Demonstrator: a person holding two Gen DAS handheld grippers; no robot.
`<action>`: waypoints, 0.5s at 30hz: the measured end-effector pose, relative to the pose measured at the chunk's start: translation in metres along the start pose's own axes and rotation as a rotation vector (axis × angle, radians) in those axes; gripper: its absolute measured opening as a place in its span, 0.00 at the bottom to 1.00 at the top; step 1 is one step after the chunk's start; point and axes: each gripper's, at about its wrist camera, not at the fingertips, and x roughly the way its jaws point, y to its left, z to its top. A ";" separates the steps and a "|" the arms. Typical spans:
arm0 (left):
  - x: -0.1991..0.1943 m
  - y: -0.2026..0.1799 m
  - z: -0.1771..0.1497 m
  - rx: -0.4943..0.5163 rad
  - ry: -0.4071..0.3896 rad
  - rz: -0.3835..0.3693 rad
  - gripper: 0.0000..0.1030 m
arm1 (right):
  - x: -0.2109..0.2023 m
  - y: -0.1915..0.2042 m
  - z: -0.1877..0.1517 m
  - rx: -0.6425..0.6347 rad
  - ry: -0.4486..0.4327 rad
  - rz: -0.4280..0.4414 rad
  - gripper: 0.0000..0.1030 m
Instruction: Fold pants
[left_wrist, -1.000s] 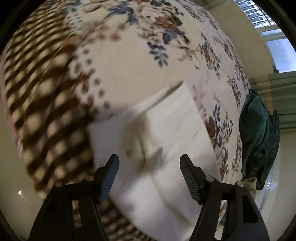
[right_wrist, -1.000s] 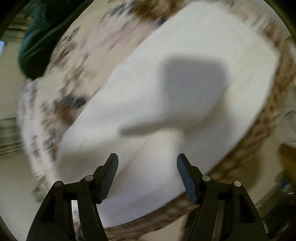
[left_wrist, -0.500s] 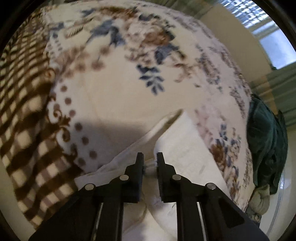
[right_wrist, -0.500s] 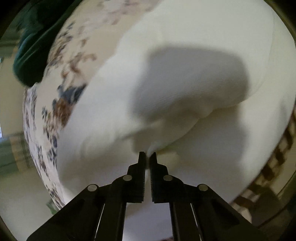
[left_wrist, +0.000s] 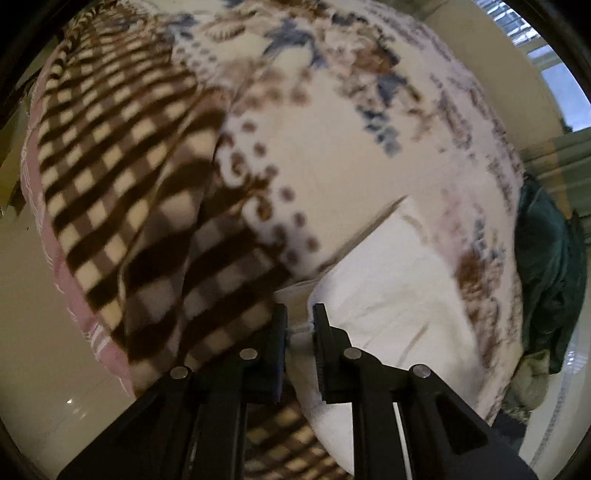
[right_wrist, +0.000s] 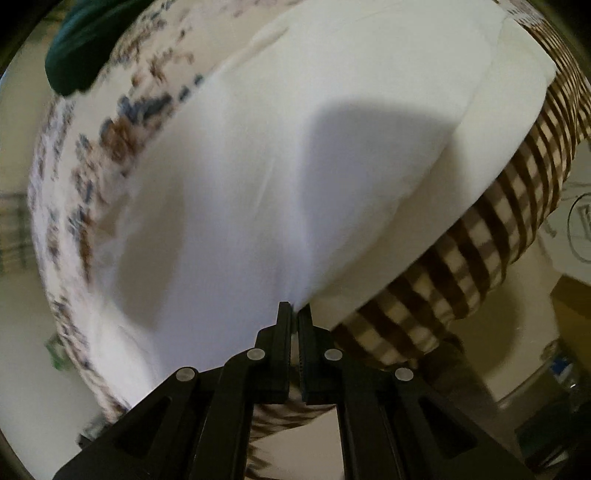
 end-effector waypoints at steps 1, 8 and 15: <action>0.006 0.002 0.001 -0.005 0.011 0.008 0.12 | 0.007 0.002 0.000 -0.041 0.011 -0.024 0.04; -0.023 -0.028 -0.008 0.102 -0.020 0.084 0.26 | -0.006 -0.034 0.008 -0.029 0.085 0.093 0.53; -0.045 -0.103 -0.070 0.316 -0.069 0.111 0.70 | -0.082 -0.143 0.061 0.171 -0.097 0.148 0.54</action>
